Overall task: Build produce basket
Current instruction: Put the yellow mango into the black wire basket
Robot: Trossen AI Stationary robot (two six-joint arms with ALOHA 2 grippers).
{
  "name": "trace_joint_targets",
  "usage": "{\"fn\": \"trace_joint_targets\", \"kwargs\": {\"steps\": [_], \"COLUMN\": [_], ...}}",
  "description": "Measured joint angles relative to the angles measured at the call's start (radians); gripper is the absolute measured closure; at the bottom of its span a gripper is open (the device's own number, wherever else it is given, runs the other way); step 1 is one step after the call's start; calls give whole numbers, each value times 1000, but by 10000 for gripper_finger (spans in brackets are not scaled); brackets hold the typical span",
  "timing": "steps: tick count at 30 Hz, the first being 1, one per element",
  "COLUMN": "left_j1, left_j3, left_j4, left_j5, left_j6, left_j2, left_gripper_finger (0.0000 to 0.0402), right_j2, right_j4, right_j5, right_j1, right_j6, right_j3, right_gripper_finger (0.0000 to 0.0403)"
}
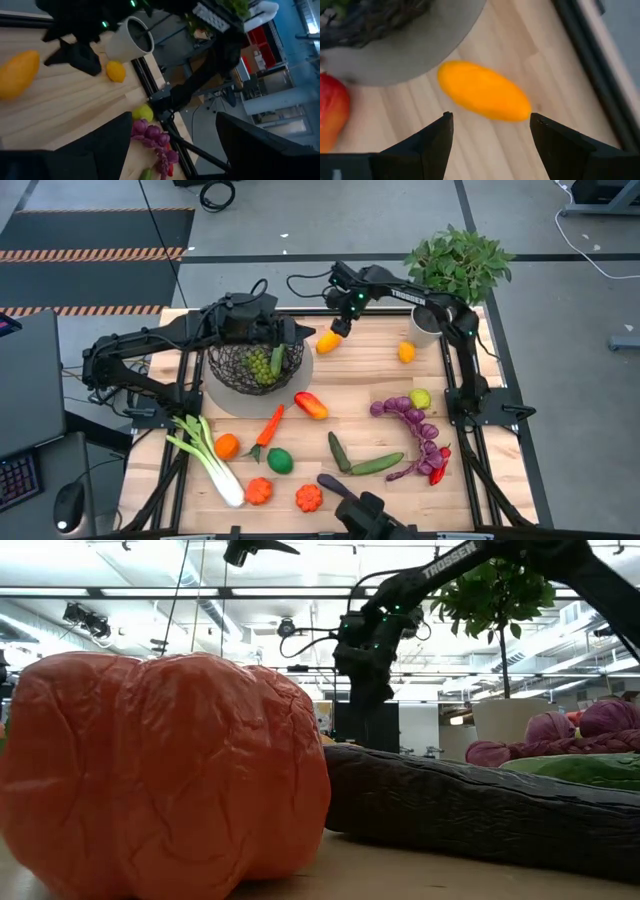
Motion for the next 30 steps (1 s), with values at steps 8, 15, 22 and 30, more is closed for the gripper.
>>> {"fn": "trace_joint_targets", "kwargs": {"steps": [8, 15, 22, 30], "left_j1": [-15, -14, -16, -23], "left_j3": [0, 0, 0, 0], "left_j4": [0, -1, -2, -1], "left_j5": [0, 0, 0, 0], "left_j6": [16, 35, 46, 61], "left_j2": [0, 0, 0, 0], "left_gripper_finger": [109, 109, 109, 109], "right_j2": [44, 55, 55, 55], "right_j4": [-21, -46, -79, -95], "right_j5": [6, 7, 6, 48], "right_j1": [-9, -10, -6, 18], "right_j6": [122, 228, 160, -41], "right_j3": [16, 15, 15, 15], "right_gripper_finger": [135, 135, 135, 135]}}
